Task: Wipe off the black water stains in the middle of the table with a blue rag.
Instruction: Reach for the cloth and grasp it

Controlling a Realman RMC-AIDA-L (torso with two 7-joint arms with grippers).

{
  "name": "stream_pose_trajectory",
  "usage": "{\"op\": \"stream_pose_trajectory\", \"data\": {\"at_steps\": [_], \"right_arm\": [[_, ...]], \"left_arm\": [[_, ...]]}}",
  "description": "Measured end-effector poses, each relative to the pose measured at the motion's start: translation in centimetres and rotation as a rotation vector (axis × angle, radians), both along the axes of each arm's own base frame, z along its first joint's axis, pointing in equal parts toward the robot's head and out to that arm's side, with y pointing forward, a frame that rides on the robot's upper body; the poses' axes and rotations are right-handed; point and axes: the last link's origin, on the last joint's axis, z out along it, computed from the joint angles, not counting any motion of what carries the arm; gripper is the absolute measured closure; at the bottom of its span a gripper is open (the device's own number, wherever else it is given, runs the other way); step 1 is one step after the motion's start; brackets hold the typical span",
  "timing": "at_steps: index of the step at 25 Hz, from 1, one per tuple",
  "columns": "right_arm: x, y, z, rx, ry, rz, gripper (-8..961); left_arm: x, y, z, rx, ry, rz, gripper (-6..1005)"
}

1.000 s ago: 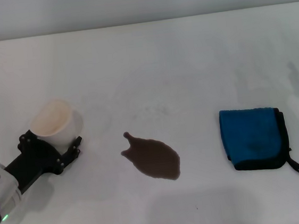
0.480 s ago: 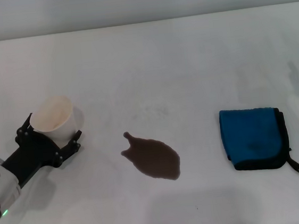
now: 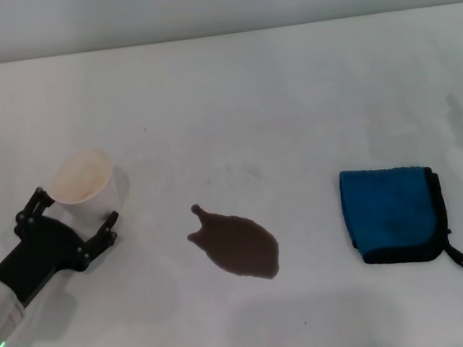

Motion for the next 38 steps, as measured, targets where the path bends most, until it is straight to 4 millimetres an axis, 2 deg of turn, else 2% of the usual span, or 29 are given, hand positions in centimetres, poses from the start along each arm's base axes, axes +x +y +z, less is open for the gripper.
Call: {"op": "stream_pose_trajectory", "data": {"at_steps": [6,14,19,23,25,29,33,38], "right_arm": [[0.2,0.2,0.1,-0.007,-0.013,-0.005,532],[0.2,0.3,0.3,-0.003,-0.015,-0.003,534],[0.2,0.1,0.5,0.008,0.001,-0.002,533],[0.4,0.1,1.0,0.023,0.105,-0.008,532],[0.6,0.2,1.5,0.032,0.197,-0.007,532],[1.6,1.0,3.6,-0.008,0.442,-0.001,533],[2.3,2.2,6.4,-0.141,0.642,0.001,533],[2.0,3.8,9.6,-0.344,0.761,-0.024,534]], "left_arm": [[-0.6,-1.2,0.3,0.025,-0.029,0.021,120],[-1.5,-3.6,1.8,0.113,-0.12,0.04,122],[-2.8,-5.1,4.1,0.272,-0.216,0.12,122],[-3.8,-5.5,6.3,0.414,-0.268,0.173,123],[-4.0,-5.5,6.7,0.444,-0.276,0.181,123],[-4.8,-5.5,9.8,0.614,-0.37,0.215,124],[-5.4,-5.1,11.7,0.666,-0.456,0.235,124],[-5.3,-4.0,12.7,0.686,-0.484,0.227,123]]}}
